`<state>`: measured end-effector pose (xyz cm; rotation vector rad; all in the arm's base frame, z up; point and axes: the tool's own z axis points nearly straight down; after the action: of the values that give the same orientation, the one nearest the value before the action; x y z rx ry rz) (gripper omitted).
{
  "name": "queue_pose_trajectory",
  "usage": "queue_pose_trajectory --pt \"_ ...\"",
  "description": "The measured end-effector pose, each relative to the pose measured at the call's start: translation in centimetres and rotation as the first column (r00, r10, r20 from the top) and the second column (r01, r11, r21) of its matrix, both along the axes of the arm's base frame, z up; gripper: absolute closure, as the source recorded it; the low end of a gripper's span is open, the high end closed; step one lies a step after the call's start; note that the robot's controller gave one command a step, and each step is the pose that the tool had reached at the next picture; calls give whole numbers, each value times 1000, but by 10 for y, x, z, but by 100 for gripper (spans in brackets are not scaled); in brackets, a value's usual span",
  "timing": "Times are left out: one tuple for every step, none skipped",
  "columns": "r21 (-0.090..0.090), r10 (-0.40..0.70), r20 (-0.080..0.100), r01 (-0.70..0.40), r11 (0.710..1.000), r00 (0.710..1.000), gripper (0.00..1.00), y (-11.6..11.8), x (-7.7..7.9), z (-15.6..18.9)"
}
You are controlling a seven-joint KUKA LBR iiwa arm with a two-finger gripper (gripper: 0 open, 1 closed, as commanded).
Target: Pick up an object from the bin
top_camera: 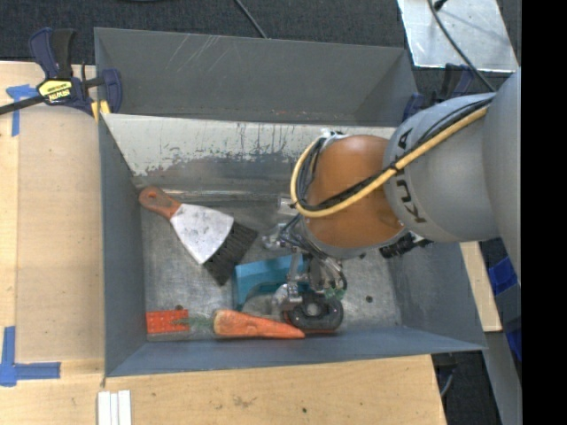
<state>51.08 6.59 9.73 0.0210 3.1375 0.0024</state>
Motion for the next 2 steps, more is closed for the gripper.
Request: queue_pose_trajectory --pt "2 -72 9 72 997 997 0 -9 -10 -24" --pt "7 -19 13 19 1000 1000 100 -15 2 -21"
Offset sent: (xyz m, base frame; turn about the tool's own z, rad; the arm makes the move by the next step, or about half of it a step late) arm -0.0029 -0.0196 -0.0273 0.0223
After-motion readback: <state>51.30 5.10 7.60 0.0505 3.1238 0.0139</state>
